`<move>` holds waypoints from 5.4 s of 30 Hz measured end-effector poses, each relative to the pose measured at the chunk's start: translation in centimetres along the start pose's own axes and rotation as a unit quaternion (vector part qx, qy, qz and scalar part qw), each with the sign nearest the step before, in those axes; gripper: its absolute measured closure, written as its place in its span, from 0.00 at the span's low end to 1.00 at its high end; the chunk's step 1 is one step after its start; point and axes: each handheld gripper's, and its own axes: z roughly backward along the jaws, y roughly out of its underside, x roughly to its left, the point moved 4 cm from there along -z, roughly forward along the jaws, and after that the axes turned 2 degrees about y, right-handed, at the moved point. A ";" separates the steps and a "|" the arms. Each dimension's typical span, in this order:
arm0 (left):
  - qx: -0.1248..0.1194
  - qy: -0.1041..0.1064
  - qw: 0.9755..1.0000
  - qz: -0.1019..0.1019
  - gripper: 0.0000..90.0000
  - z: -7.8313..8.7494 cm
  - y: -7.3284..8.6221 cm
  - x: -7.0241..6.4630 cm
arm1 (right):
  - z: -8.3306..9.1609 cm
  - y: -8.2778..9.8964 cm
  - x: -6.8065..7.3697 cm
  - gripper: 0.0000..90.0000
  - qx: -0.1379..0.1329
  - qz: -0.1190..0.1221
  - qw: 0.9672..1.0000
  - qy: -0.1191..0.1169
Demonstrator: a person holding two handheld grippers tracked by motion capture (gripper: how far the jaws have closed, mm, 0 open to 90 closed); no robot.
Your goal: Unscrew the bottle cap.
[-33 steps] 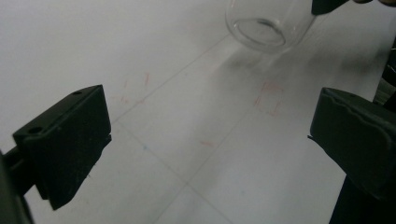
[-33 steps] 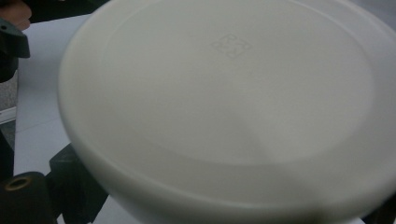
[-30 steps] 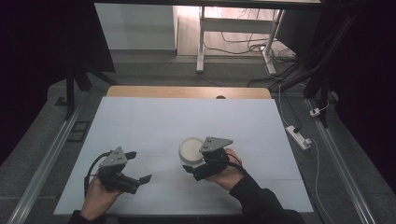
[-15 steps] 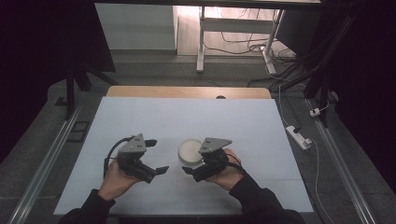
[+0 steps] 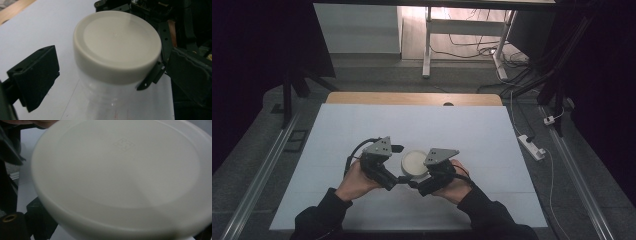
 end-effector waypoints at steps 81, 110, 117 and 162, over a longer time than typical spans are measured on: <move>0.037 -0.080 0.995 0.040 0.09 -2.9 -1.9 -1.2 | -0.4 0.1 0.2 0.08 0.012 -0.014 1.000 0.012; 0.032 0.077 0.994 -0.073 0.07 -0.9 -1.1 -1.3 | 0.0 -0.5 2.4 0.08 -0.003 0.031 0.997 -0.076; 0.041 0.044 0.997 -0.052 0.08 -1.3 -1.2 -1.2 | -0.1 -0.3 1.9 0.08 0.006 0.025 0.998 -0.052; 0.020 -0.081 0.996 0.038 0.09 -0.6 -2.3 -1.1 | -0.5 0.6 -0.2 0.08 0.021 -0.012 1.000 0.015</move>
